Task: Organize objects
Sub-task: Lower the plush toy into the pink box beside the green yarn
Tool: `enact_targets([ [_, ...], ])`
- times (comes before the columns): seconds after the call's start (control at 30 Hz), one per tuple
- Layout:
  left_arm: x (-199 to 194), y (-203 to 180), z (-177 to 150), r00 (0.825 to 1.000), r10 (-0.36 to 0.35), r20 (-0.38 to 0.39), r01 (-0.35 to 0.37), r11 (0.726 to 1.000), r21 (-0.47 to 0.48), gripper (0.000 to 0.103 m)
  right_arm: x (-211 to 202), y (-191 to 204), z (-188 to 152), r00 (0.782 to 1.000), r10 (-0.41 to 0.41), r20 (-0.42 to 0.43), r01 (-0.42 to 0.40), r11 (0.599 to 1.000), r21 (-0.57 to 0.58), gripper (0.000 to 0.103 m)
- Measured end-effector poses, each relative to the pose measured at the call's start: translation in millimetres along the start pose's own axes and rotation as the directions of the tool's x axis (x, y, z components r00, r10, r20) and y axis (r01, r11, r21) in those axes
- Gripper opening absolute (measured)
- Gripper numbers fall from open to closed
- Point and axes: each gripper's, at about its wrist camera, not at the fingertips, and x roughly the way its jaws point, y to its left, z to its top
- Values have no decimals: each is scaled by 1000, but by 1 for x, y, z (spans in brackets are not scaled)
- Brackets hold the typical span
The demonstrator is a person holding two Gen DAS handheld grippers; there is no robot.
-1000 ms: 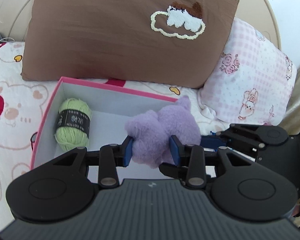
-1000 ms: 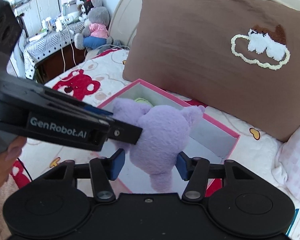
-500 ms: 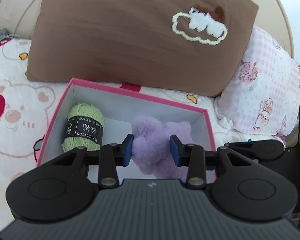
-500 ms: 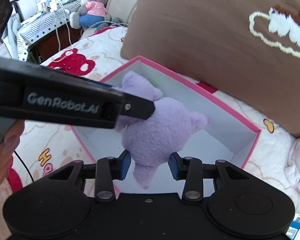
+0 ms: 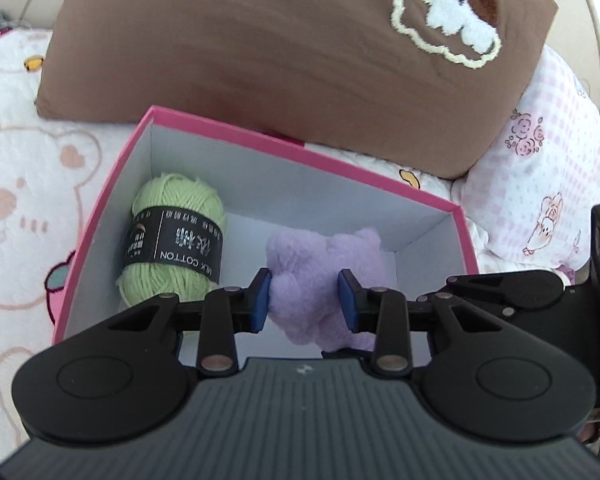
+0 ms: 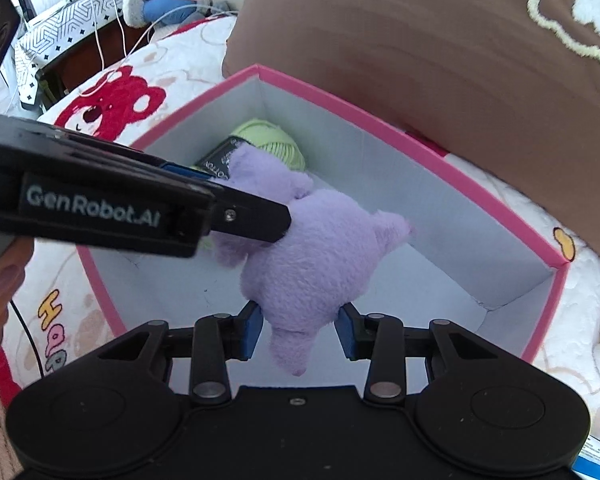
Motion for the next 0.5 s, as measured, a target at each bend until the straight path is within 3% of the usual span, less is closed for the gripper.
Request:
enact_targets([
  [0.17, 15, 2, -4, 999, 33, -16, -33, 999, 17, 34, 12, -5, 1, 999, 33, -28, -33, 999, -5, 44],
  [0.5, 37, 21, -6, 996, 6, -86, -9, 999, -44, 33, 35, -18, 1, 993, 53, -102, -48, 997, 53, 43],
])
